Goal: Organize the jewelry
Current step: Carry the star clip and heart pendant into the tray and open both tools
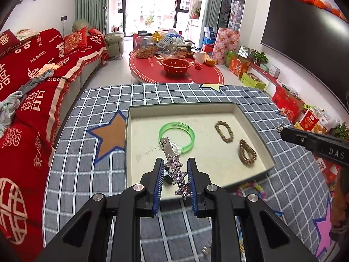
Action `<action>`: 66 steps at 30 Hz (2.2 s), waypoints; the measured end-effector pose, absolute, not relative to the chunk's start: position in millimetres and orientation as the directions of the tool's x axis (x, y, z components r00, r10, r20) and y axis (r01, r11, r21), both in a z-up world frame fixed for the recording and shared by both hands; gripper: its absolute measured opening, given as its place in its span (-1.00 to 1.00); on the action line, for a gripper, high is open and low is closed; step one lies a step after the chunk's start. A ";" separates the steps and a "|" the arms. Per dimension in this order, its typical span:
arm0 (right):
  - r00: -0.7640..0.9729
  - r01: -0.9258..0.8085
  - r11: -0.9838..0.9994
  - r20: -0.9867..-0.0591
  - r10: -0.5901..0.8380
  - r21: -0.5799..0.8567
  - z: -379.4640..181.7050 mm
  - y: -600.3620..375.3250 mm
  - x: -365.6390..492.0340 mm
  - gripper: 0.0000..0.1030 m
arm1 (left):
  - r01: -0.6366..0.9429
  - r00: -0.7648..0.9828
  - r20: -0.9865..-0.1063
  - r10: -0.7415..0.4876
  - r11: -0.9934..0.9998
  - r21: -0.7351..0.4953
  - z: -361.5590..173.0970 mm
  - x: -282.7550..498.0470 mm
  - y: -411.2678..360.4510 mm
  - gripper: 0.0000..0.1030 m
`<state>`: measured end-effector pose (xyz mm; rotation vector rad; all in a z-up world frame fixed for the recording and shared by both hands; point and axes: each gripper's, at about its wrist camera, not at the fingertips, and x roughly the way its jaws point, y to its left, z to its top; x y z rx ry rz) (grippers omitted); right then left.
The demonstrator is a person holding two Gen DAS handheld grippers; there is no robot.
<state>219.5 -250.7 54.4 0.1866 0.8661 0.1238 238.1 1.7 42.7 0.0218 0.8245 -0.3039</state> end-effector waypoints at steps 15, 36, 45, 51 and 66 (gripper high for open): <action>0.605 0.023 0.977 -0.781 0.155 0.212 14.0 -257.3 290.9 -0.61 | 0.227 0.546 -0.820 -0.169 0.973 -0.049 -13.9 316.3 -4.9 -0.32; 0.547 0.080 0.979 -0.829 0.112 0.185 -46.5 -264.7 326.1 -0.60 | 0.239 0.565 -0.821 -0.088 0.969 0.060 -43.6 335.9 -30.5 -0.32; 0.553 0.084 0.972 -0.822 0.136 0.217 -45.2 -266.3 319.2 -0.18 | 0.216 0.597 -0.800 -0.054 0.972 0.095 -39.1 329.5 -34.8 -0.31; 0.570 0.079 0.964 -0.805 0.165 0.253 -37.0 -266.4 314.2 0.19 | 0.216 0.611 -0.790 -0.048 0.970 0.108 -32.1 325.0 -36.7 -0.31; 0.605 0.067 0.956 -0.774 0.189 0.286 -13.3 -257.9 294.6 0.39 | 0.206 0.642 -0.763 -0.070 0.975 0.084 -11.7 308.7 -31.1 -0.31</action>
